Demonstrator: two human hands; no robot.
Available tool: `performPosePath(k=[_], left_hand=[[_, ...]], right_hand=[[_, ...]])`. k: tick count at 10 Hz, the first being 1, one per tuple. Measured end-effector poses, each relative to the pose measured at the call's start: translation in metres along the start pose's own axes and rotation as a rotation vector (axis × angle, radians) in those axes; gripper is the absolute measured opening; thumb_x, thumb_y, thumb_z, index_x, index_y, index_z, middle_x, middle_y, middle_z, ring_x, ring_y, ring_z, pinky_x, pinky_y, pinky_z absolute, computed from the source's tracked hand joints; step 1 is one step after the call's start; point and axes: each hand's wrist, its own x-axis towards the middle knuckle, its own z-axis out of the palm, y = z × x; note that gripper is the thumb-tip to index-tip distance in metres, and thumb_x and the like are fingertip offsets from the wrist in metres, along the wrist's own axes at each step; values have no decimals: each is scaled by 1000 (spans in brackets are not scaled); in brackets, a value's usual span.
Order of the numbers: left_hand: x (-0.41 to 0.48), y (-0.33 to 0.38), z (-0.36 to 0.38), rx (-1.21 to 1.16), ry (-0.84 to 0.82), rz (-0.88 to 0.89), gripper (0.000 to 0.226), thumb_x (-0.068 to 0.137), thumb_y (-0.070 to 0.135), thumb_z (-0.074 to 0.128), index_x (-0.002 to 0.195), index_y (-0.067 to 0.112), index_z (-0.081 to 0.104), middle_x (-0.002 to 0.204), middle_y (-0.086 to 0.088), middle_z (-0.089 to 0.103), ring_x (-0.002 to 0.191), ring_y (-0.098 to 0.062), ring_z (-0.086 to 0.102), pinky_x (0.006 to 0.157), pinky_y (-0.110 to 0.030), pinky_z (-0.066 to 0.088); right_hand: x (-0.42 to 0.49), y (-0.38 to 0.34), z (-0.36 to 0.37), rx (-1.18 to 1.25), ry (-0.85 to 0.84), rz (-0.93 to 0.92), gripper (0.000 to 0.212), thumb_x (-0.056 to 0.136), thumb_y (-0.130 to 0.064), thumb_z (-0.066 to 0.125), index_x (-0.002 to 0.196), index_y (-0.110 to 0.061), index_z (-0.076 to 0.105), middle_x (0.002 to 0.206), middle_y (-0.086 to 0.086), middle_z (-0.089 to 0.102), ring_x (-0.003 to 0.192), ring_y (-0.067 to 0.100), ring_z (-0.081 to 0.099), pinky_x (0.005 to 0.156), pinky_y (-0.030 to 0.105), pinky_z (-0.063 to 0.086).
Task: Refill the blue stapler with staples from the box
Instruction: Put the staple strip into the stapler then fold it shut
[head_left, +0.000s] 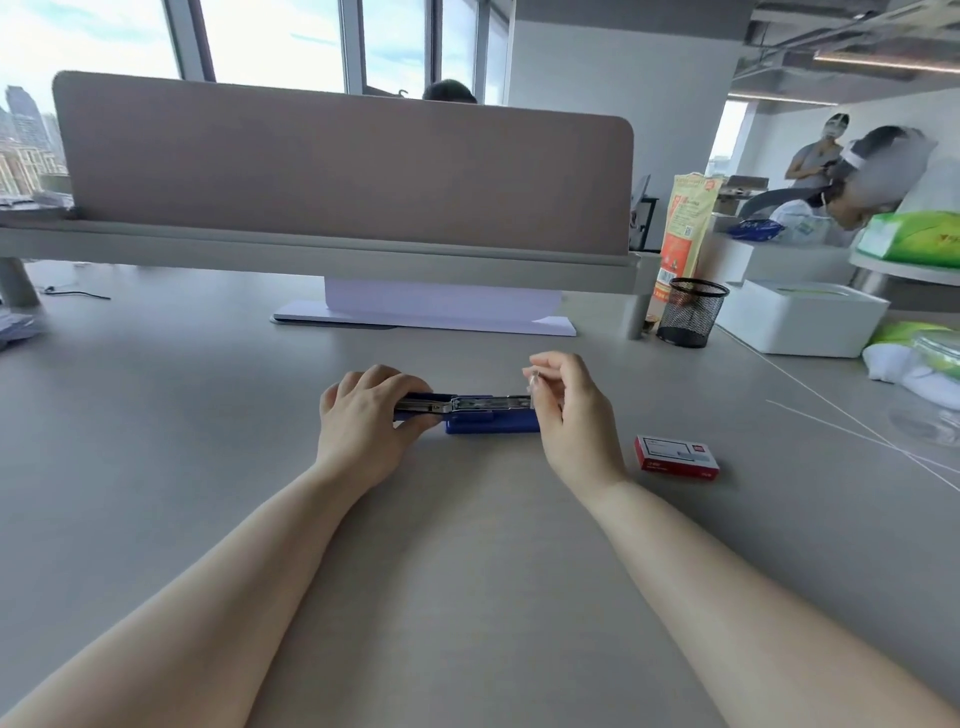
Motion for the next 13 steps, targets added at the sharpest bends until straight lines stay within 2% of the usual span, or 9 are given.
performPosePath(k=[1, 2, 4, 5, 6, 7, 11, 13], left_hand=[[0, 0, 0, 3, 1, 0, 22, 81, 46, 62, 100, 37, 64, 109, 6, 57, 106, -23, 45, 94, -38, 27], [0, 0, 0, 3, 3, 1, 22, 80, 46, 62, 100, 37, 63, 109, 7, 57, 106, -22, 45, 95, -38, 27], [1, 0, 1, 13, 8, 5, 22, 80, 47, 61, 100, 38, 63, 108, 8, 57, 106, -22, 45, 93, -36, 26], [0, 0, 1, 9, 20, 5, 21, 80, 46, 63, 99, 37, 64, 107, 8, 57, 106, -22, 45, 96, -35, 24], [0, 1, 0, 8, 22, 9, 21, 80, 45, 63, 99, 37, 64, 108, 8, 57, 107, -21, 45, 96, -34, 23], [1, 0, 0, 2, 24, 8, 21, 79, 45, 64, 98, 36, 64, 107, 7, 58, 107, -22, 45, 96, -35, 23], [1, 0, 0, -8, 28, 13, 21, 78, 45, 66, 97, 37, 65, 105, 8, 57, 106, -22, 45, 96, -35, 24], [0, 0, -2, -26, 32, 2, 21, 78, 43, 67, 97, 36, 65, 104, 8, 57, 106, -21, 45, 95, -34, 23]], right_hand=[[0, 0, 0, -6, -43, -9, 24, 90, -6, 49, 113, -11, 54, 113, 7, 67, 100, 14, 62, 83, 5, 41], [0, -2, 1, -38, -60, -25, 29, 87, -4, 54, 115, -10, 55, 113, 8, 67, 98, 11, 61, 80, -4, 36], [2, 2, -1, -156, -33, -151, 19, 79, 4, 59, 95, -6, 64, 116, 11, 63, 96, 19, 61, 79, 2, 38], [2, 4, -1, -245, -60, -182, 18, 79, -1, 58, 93, -10, 65, 99, 6, 65, 92, 23, 59, 79, 25, 45], [2, 5, 0, -340, -104, -183, 14, 80, -9, 58, 91, -15, 66, 91, 2, 68, 86, 22, 57, 74, 27, 41], [4, 8, 0, -397, -131, -186, 13, 79, -13, 60, 87, -19, 68, 86, 0, 70, 82, 26, 59, 74, 37, 47], [4, 11, 1, -407, -117, -153, 16, 77, -13, 66, 90, -20, 71, 89, 3, 68, 87, 29, 57, 77, 41, 47], [5, 11, 1, -417, -113, -93, 16, 79, -18, 67, 93, -23, 72, 93, 1, 67, 92, 27, 56, 79, 35, 39]])
